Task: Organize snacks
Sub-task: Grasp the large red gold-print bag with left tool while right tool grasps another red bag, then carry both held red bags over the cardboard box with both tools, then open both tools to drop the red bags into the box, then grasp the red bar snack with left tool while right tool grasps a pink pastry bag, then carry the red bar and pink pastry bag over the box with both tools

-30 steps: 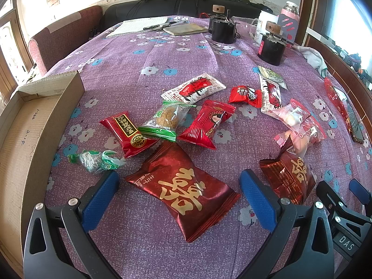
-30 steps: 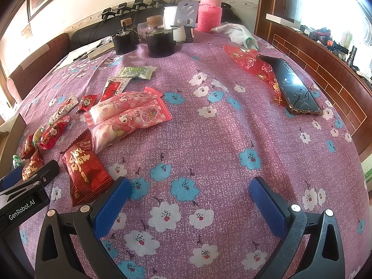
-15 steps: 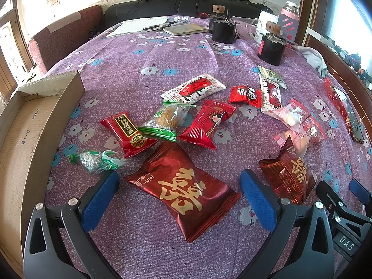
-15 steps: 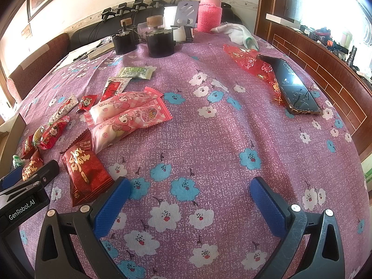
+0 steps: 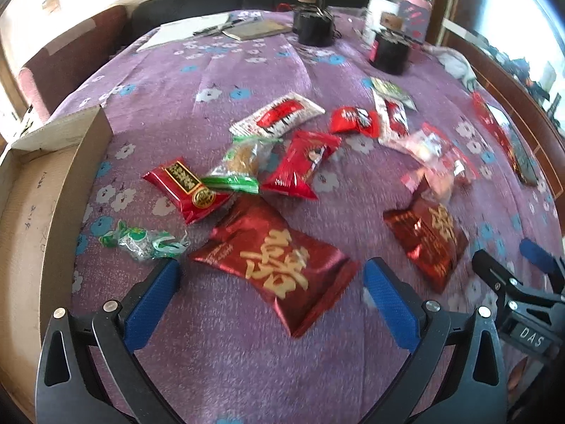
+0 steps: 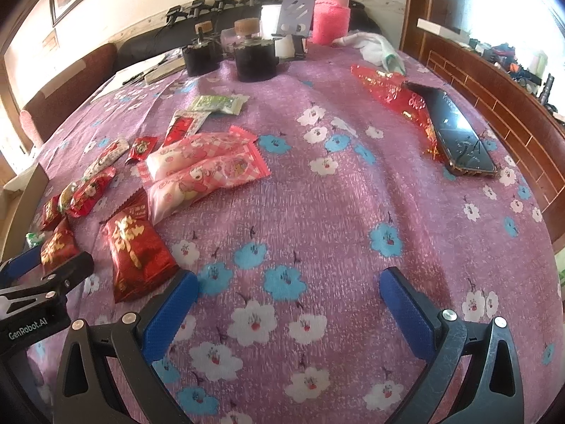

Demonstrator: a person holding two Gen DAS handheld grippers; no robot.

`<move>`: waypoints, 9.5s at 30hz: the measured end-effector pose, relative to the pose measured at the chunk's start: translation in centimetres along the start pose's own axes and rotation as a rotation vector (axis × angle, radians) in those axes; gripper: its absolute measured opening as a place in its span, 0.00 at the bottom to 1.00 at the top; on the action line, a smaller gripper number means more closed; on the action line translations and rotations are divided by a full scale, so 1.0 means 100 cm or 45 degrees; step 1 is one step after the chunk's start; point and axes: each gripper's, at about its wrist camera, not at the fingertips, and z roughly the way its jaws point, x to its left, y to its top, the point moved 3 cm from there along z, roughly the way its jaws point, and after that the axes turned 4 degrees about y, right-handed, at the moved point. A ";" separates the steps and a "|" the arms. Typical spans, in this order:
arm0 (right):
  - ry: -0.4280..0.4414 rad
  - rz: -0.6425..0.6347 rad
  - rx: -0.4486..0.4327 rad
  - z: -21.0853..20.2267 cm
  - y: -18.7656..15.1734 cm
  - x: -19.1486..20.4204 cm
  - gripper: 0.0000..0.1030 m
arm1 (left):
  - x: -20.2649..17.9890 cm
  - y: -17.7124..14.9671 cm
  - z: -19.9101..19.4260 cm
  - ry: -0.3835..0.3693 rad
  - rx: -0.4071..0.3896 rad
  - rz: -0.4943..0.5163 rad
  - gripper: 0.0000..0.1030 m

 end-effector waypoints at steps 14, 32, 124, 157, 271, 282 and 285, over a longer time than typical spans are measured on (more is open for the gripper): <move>-0.048 -0.040 0.048 -0.011 -0.011 0.003 1.00 | 0.015 -0.011 -0.027 -0.170 0.083 -0.013 1.00; 0.248 -0.193 0.038 -0.011 0.012 0.079 0.86 | 0.116 0.015 -0.083 -0.325 -0.059 -0.226 1.00; 0.170 -0.087 -0.167 -0.026 -0.007 0.027 0.43 | 0.045 -0.031 -0.093 -0.133 -0.173 -0.011 0.37; 0.639 -0.393 -0.150 -0.099 0.041 0.259 0.38 | 0.234 -0.023 -0.130 0.082 -0.302 -0.253 0.37; 0.475 0.187 -0.226 -0.027 0.047 0.016 0.28 | 0.089 0.039 -0.070 -0.398 -0.043 -0.150 0.29; 0.665 -0.042 -0.206 -0.079 0.038 0.111 0.28 | 0.180 0.003 -0.095 -0.301 -0.106 -0.299 0.29; 0.719 -0.128 -0.178 -0.085 0.036 0.150 0.28 | 0.211 -0.010 -0.089 -0.241 -0.091 -0.358 0.29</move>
